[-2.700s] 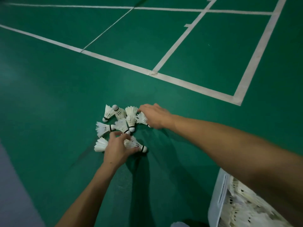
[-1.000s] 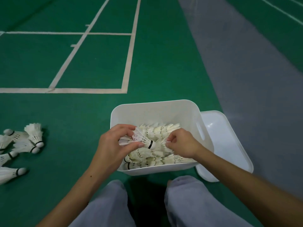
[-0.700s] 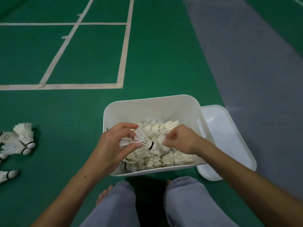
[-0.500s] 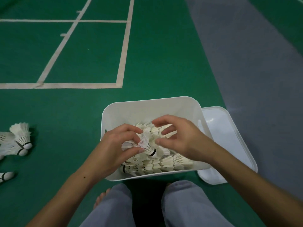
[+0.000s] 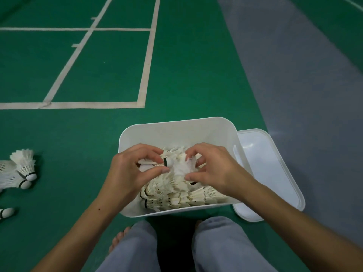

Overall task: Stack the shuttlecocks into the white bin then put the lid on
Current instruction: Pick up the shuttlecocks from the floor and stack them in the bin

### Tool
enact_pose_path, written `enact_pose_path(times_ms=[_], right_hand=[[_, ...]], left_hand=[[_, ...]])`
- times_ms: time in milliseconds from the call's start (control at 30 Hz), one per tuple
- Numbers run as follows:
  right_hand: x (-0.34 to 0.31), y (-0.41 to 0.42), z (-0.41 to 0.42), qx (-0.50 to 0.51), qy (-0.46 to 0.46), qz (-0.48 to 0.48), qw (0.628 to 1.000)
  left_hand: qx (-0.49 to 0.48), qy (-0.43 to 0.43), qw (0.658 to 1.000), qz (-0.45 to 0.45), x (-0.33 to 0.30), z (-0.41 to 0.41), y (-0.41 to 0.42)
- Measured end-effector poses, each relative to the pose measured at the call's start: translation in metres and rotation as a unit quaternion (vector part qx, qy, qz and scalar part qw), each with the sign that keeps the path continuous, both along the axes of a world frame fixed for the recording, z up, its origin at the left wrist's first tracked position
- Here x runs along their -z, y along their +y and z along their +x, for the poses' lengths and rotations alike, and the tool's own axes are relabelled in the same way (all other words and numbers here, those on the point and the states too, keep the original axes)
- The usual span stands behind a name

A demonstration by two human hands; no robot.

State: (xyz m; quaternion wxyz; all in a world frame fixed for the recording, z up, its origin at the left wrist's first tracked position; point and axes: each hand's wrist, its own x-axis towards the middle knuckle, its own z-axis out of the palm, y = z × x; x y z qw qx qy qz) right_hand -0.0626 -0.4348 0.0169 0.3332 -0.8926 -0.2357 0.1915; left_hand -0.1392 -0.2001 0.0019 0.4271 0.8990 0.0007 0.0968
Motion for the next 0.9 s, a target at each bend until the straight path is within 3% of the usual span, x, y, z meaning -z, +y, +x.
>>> enact_pose_path(times_ms=[100,333,467,600,767,900], right_hand=[[-0.001,-0.016,0.006,0.034,-0.036,-0.048,0.998],[-0.007,-0.038,0.003,0.036,-0.127,-0.146,0.980],[0.000,-0.039,0.005,0.048,-0.162,-0.158,0.973],[0.008,-0.038,0.007,0.059,-0.132,-0.175,0.974],[0.024,-0.026,0.008,0.047,-0.066,-0.191,0.978],[0.035,-0.017,0.010,0.084,0.045,-0.119,0.988]], left_hand=[[-0.014,0.018,1.000,0.009,0.004,-0.001,0.002],[-0.128,0.007,0.989,-0.078,0.006,-0.005,-0.008],[-0.147,-0.004,0.989,-0.019,0.003,-0.006,-0.012],[-0.162,-0.011,0.987,-0.007,-0.001,-0.004,-0.016],[-0.157,-0.027,0.985,-0.062,-0.002,-0.002,-0.023],[-0.172,-0.015,0.983,-0.069,-0.003,0.001,-0.027]])
